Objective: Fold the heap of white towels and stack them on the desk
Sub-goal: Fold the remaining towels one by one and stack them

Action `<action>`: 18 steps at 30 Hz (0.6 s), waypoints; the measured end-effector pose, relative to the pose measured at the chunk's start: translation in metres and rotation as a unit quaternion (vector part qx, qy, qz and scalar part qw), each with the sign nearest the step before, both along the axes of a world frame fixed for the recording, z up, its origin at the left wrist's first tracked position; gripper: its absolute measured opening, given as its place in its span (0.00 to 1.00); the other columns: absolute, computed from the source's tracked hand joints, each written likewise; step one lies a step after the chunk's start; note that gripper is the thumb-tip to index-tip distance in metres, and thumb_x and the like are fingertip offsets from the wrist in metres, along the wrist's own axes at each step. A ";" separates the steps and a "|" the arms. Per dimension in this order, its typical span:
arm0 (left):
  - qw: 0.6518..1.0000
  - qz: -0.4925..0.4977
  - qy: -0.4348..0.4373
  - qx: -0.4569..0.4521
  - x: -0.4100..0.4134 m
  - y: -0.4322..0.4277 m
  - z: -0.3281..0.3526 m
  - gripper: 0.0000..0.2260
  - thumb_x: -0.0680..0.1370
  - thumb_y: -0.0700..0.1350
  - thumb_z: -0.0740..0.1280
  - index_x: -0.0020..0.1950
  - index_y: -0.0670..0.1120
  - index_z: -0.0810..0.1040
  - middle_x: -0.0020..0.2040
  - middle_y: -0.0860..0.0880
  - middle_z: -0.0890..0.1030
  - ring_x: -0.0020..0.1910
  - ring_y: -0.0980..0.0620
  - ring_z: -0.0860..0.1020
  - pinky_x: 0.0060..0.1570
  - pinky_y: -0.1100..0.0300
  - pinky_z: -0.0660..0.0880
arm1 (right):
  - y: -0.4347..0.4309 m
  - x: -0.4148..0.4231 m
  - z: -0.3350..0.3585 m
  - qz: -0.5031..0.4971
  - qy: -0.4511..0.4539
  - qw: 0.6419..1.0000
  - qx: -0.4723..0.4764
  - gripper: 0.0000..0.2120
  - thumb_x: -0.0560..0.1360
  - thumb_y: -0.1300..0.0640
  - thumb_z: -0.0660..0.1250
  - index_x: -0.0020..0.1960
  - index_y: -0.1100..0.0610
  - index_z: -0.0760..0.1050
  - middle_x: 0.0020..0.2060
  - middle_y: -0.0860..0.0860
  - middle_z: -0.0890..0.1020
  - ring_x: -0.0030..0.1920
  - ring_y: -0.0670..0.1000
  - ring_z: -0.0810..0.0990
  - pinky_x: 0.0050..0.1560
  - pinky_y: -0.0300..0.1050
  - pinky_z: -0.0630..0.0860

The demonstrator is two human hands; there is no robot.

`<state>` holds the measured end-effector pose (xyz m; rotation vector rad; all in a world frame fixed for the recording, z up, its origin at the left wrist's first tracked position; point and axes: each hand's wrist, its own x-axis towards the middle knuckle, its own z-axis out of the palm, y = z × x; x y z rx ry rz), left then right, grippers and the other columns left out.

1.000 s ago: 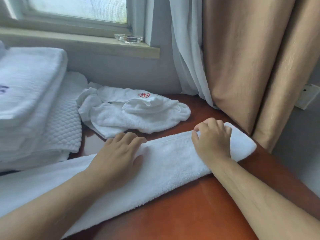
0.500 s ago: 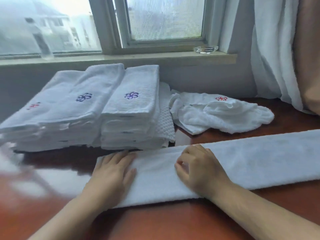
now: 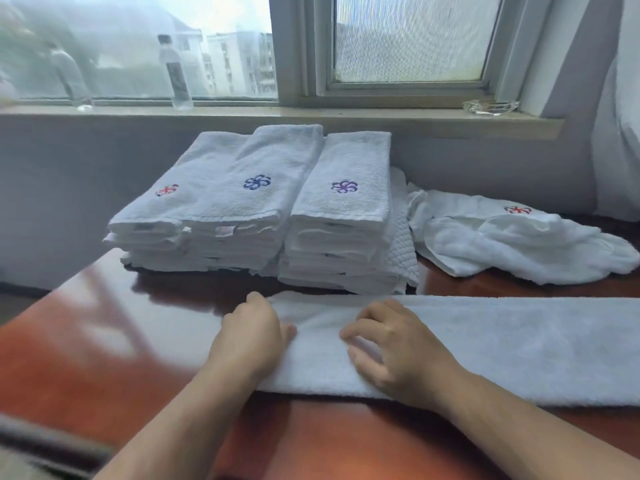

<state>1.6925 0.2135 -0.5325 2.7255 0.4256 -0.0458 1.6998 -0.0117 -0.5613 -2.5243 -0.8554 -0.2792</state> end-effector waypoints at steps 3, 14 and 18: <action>1.000 0.002 0.008 -0.024 0.002 -0.001 0.006 0.24 0.78 0.52 0.71 0.64 0.39 0.67 0.63 0.40 0.78 0.62 0.40 0.76 0.55 0.53 0.73 | 0.000 0.000 -0.001 -0.006 0.013 1.000 -0.005 0.14 0.76 0.45 0.62 0.56 0.46 0.82 0.49 0.45 0.77 0.51 0.46 0.71 0.57 0.40 0.69; 0.997 0.007 0.081 0.014 0.007 0.011 0.017 0.30 0.72 0.58 0.76 0.62 0.40 0.69 0.47 0.48 0.77 0.48 0.48 0.77 0.40 0.58 0.72 | 0.003 -0.006 -0.005 -0.024 0.012 1.000 -0.011 0.17 0.76 0.43 0.58 0.59 0.45 0.79 0.51 0.42 0.75 0.55 0.47 0.70 0.61 0.43 0.68; 0.996 0.005 0.085 -0.033 0.005 0.015 0.017 0.19 0.71 0.56 0.75 0.45 0.43 0.74 0.39 0.49 0.78 0.36 0.52 0.76 0.31 0.59 0.67 | 0.004 -0.009 -0.004 -0.023 0.026 0.999 -0.003 0.18 0.75 0.43 0.57 0.59 0.44 0.78 0.50 0.40 0.73 0.56 0.47 0.69 0.60 0.42 0.68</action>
